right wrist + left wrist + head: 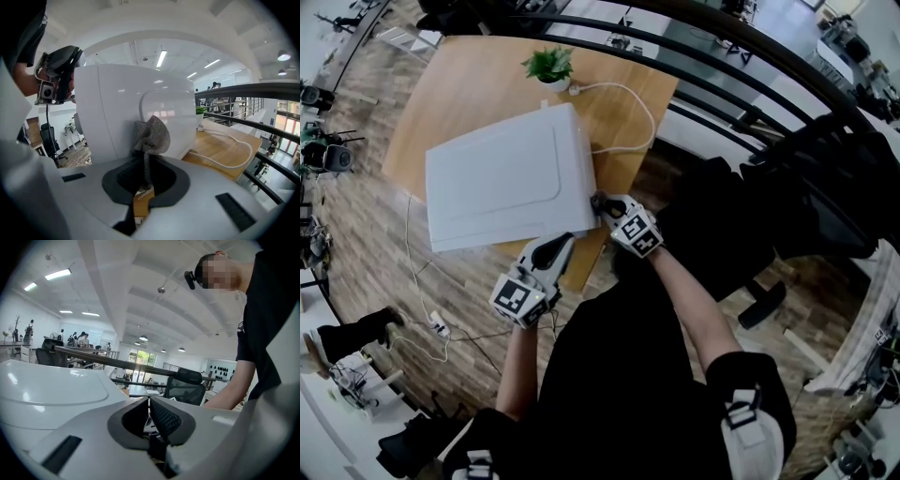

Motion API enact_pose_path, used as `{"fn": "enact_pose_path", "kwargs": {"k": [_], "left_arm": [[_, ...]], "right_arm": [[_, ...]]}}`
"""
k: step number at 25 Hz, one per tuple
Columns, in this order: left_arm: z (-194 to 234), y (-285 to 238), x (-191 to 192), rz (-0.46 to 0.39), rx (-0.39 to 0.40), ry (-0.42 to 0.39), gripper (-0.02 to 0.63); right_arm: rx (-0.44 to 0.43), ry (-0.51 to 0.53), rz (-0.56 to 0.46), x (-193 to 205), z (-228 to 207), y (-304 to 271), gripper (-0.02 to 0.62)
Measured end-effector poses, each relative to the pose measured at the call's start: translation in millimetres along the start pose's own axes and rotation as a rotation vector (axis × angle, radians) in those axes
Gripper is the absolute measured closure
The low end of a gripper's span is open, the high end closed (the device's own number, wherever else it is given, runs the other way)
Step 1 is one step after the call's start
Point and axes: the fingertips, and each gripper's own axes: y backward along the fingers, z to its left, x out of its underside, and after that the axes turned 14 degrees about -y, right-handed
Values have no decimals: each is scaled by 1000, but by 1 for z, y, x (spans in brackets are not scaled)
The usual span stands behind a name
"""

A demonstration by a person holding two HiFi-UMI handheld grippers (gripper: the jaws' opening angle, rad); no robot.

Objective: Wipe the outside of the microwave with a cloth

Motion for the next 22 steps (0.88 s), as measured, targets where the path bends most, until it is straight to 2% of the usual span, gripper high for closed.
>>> {"fn": "enact_pose_path", "kwargs": {"k": [16,22], "left_arm": [[34,-1,3,10,-56,28,595],[40,-7,-10,-25,-68,49,595]], "right_arm": [[26,2,-4,-40,-50,-36,583],[38,2,13,-45,-71,-51,583]]}}
